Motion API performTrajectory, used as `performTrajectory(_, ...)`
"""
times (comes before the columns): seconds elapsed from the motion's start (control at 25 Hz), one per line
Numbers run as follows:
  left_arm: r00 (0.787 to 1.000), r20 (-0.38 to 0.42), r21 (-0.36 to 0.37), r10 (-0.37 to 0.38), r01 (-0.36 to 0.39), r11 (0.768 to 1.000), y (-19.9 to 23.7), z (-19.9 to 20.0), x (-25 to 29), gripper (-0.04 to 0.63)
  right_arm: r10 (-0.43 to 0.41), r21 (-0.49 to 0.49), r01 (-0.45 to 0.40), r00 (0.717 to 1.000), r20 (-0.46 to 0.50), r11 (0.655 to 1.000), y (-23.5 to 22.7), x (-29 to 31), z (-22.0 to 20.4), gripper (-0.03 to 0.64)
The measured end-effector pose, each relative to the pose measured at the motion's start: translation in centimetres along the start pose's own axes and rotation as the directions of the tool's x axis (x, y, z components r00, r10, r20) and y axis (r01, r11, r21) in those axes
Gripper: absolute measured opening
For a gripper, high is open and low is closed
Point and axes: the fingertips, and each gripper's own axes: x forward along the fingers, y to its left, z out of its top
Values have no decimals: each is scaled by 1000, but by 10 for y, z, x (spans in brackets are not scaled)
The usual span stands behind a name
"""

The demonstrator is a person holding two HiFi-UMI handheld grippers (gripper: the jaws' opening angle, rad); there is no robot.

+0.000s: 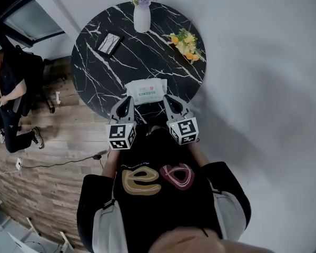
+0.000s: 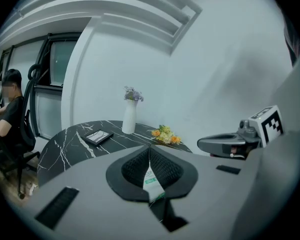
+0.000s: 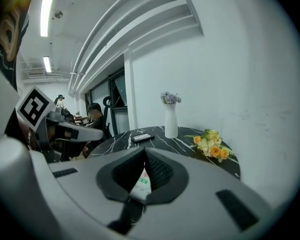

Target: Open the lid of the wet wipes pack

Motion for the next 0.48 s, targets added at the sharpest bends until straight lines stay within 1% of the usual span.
performTrajectory(0.32, 996, -84, 0, -7, 7, 1000, 18, -25, 33, 17, -26, -8, 26, 1000, -14, 1000, -9, 13, 2, 11)
performTrajectory(0.48, 992, -125, 2, -16, 17, 1000, 22, -35, 47, 17, -24, -21, 23, 999, -30, 1000, -10, 17, -1, 11)
